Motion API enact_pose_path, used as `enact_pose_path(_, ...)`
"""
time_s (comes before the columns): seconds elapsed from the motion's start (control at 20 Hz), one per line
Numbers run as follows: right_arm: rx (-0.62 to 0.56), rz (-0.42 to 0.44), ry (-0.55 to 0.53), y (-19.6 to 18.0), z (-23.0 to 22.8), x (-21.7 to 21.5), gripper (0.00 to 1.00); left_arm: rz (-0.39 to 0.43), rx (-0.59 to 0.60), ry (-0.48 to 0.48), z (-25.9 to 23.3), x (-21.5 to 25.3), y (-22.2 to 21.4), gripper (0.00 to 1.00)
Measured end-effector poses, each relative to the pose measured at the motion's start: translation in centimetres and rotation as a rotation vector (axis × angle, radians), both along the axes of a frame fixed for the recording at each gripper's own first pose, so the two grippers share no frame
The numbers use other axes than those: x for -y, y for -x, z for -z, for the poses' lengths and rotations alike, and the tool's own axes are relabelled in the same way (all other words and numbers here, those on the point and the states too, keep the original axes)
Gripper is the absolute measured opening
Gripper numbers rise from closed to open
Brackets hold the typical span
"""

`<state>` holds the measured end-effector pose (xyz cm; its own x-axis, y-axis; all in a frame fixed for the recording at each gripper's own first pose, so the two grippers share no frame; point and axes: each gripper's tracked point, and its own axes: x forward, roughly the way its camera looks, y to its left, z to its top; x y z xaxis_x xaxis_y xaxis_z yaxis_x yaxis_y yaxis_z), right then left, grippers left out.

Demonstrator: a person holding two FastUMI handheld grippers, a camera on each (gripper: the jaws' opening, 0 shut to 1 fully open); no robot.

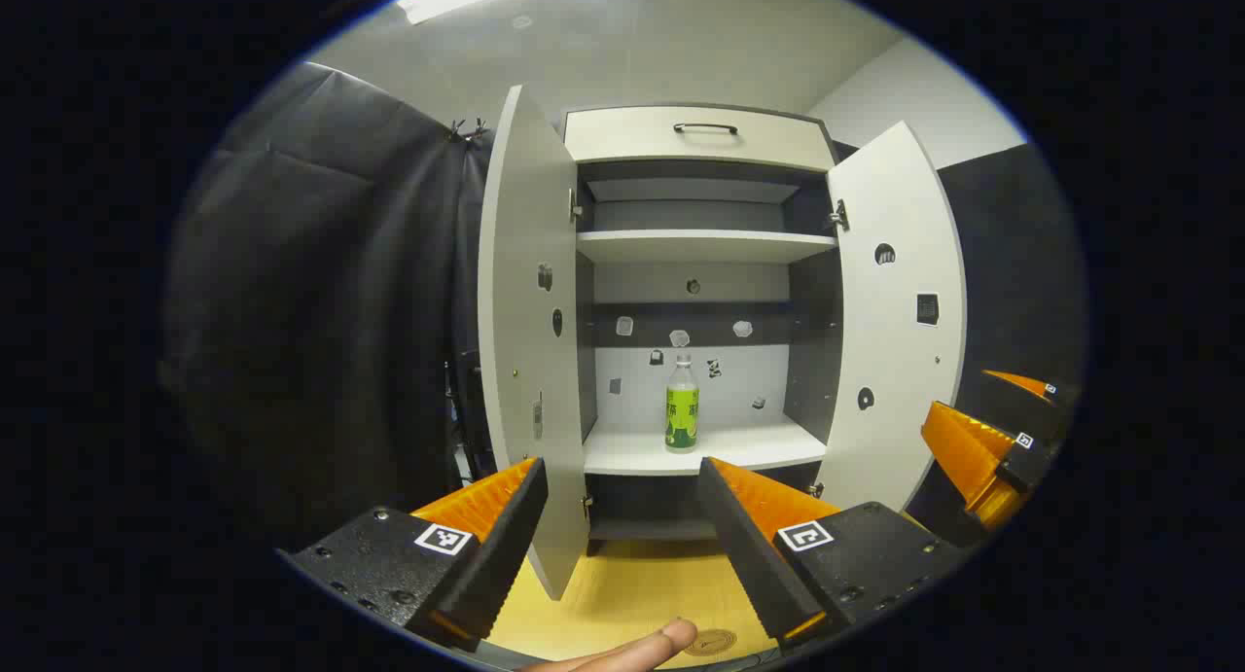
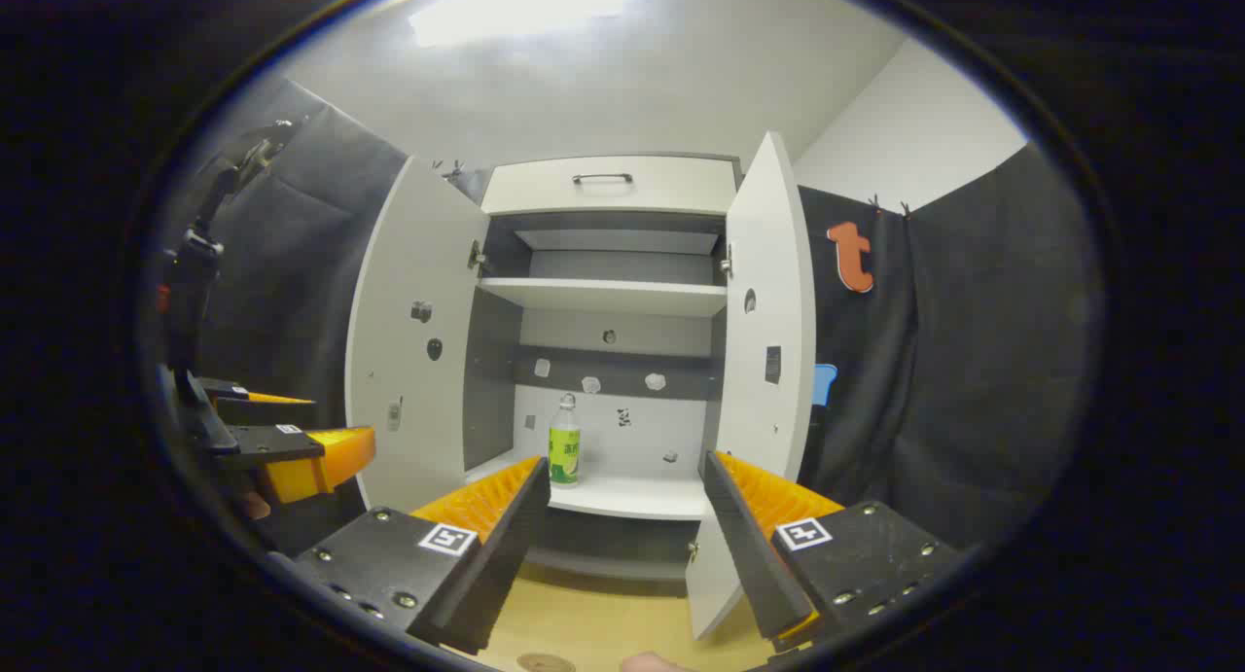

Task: Grasp the bottle in the cabinet with the left hand and place it on the coaster, then close the right door with the right hand and the left door with the left hand.

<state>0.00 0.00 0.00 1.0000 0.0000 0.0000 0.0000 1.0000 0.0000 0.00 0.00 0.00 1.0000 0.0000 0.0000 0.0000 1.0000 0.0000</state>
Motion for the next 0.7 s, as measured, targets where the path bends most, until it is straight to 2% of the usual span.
enact_pose_path(0.1, -0.007, 0.006, -0.008, -0.6, 0.1, -0.1, 0.96, 0.007, 0.000, 0.003, -0.2, -0.2, -1.0, 0.98)
enact_pose_path(0.2, -0.008, 0.005, -0.017, -1.5, 0.2, -0.3, 0.94, 0.016, 0.004, 0.004, -0.2, -0.3, -1.9, 1.00)
enact_pose_path(0.4, -0.033, 0.026, -0.007, -3.0, 1.4, 0.2, 0.96, 0.030, -0.003, -0.001, 0.2, -0.2, -3.9, 0.98)
enact_pose_path(0.7, -0.039, 0.014, -0.003, -5.3, 2.4, -0.3, 0.96, 0.062, -0.019, 0.004, 1.3, 0.5, -7.0, 0.98)
